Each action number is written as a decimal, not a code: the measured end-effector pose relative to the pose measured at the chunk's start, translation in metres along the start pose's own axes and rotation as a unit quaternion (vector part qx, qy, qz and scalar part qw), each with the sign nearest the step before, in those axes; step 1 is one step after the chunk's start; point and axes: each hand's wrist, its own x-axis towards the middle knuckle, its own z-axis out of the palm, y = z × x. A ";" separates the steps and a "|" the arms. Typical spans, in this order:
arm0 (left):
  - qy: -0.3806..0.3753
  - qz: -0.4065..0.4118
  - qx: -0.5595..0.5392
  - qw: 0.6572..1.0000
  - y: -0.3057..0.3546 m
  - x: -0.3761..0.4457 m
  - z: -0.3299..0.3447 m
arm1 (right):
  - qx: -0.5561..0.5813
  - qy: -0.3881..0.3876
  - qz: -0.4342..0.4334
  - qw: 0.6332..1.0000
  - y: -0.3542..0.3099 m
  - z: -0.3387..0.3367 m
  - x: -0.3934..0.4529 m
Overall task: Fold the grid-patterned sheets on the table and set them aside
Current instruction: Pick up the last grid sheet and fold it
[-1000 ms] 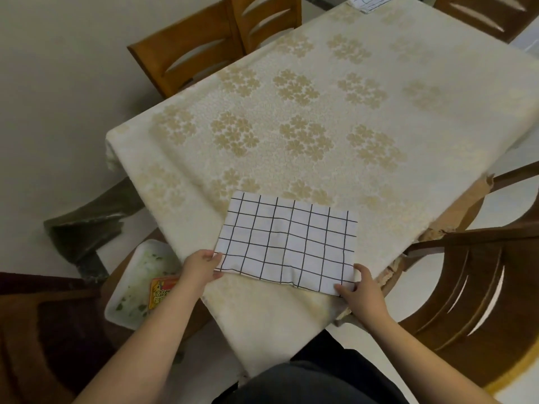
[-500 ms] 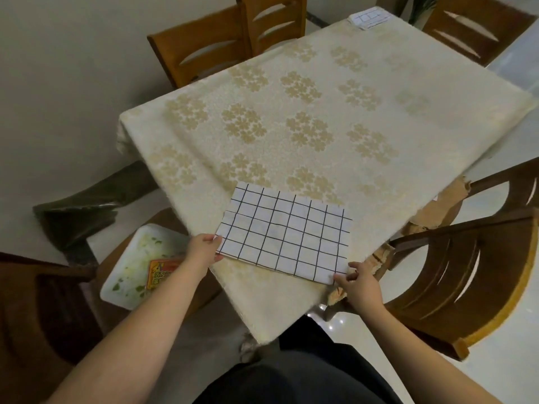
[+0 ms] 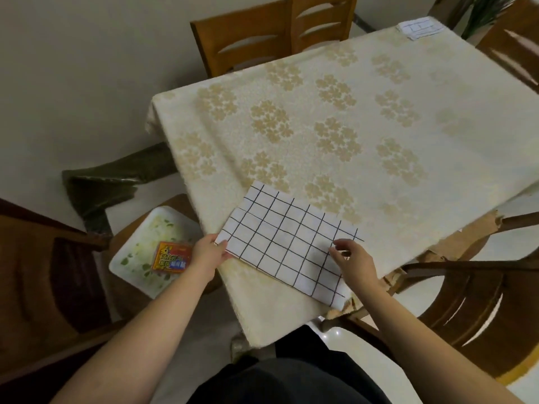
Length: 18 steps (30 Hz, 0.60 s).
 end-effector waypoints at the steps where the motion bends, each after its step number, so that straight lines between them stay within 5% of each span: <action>1: 0.008 -0.003 -0.022 1.000 0.005 0.001 -0.001 | -0.004 -0.012 -0.011 1.000 -0.004 0.000 0.009; 5: 0.003 -0.035 -0.160 0.986 0.025 -0.001 0.000 | -0.034 -0.074 -0.044 0.996 -0.019 0.005 0.048; 11: -0.078 -0.141 -0.119 0.980 0.009 -0.034 0.019 | -0.110 -0.115 -0.076 0.984 -0.047 0.014 0.102; 18: -0.080 -0.140 -0.144 0.976 -0.043 -0.058 0.054 | -0.229 -0.137 -0.070 0.961 -0.066 0.025 0.150</action>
